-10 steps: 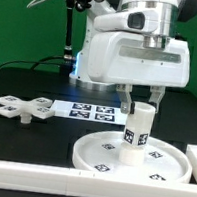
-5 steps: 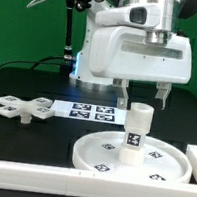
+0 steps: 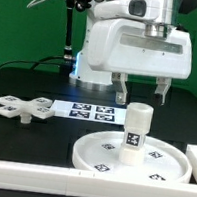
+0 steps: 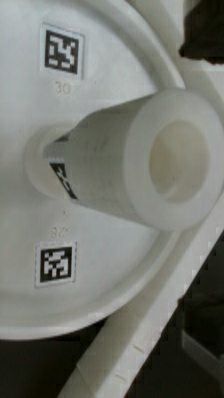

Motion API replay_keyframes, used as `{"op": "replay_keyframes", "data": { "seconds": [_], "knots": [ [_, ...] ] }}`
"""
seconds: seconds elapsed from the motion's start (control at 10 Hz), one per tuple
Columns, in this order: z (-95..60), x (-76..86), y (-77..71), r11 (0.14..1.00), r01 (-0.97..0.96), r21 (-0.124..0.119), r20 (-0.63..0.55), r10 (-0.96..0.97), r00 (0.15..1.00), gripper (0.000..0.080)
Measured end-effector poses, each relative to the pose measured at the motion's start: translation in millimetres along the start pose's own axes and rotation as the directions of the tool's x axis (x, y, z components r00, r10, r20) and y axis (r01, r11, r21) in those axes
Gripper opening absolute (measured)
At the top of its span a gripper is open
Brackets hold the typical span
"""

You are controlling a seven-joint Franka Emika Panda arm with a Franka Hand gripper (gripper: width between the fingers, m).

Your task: Assemble round table

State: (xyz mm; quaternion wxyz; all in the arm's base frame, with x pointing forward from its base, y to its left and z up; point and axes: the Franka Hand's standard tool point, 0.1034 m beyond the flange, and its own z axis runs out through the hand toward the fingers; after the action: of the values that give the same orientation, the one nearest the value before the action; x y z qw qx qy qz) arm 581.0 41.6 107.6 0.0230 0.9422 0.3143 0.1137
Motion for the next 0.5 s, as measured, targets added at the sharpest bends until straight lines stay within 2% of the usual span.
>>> {"op": "replay_keyframes", "data": {
  "seconds": [0.1, 0.2, 0.3, 0.5],
  "knots": [
    [0.7, -0.3, -0.4, 1.0, -0.002, 0.001, 0.002, 0.001, 1.0, 0.0649],
    [5.5, -3.5, -5.0, 1.0, -0.012, 0.019, 0.03, 0.011, 0.999, 0.0649],
    [8.6, -2.8, -11.1, 0.998, -0.039, 0.043, 0.074, 0.036, 0.997, 0.0649],
    [11.0, -4.4, -12.3, 0.993, -0.083, 0.088, 0.172, 0.067, 0.983, 0.0649]
  ]
}}
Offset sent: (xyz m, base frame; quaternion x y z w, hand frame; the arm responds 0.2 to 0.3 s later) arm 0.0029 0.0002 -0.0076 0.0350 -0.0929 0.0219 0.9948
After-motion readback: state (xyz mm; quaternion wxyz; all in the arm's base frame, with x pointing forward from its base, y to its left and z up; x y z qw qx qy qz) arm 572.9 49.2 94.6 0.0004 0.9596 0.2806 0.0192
